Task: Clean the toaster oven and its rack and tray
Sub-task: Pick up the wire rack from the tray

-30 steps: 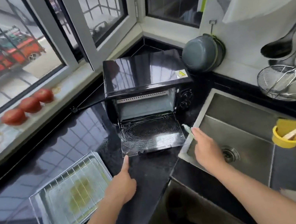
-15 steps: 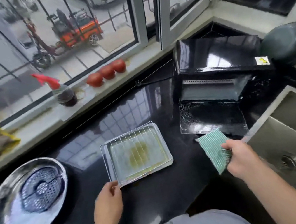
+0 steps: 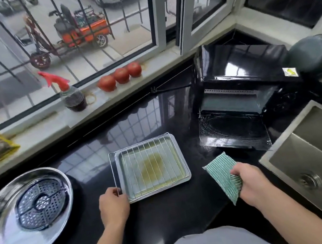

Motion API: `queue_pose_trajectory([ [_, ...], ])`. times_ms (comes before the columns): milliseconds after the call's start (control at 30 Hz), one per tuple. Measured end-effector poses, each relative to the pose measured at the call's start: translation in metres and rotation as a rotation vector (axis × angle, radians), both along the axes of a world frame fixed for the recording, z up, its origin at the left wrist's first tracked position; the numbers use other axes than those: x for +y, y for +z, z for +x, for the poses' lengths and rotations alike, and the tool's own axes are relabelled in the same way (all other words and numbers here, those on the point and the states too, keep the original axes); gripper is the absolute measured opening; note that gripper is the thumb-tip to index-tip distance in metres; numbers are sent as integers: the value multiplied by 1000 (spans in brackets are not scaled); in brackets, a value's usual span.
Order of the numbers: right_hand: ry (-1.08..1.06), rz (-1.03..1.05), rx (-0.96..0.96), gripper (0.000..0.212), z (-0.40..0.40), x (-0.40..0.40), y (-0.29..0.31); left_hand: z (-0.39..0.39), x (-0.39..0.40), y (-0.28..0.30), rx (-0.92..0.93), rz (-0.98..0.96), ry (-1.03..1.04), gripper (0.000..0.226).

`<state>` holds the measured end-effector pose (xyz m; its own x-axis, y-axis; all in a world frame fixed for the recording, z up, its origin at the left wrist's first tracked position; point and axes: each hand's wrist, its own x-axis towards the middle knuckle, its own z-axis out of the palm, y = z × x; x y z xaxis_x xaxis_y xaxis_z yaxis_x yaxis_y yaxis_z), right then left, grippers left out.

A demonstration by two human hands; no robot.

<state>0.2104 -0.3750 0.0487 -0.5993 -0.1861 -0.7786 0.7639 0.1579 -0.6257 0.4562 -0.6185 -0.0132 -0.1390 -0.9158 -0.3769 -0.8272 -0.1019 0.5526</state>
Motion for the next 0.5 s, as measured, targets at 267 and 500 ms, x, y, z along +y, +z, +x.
queue_pose_trajectory([
  [267, 29, -37, -29, 44, -8, 3, 11, -16, 5, 20, 830, 451, 323, 11],
  [500, 96, -121, -32, 31, -16, 21, 39, -10, 13, 43, 951, 498, 281, 30],
])
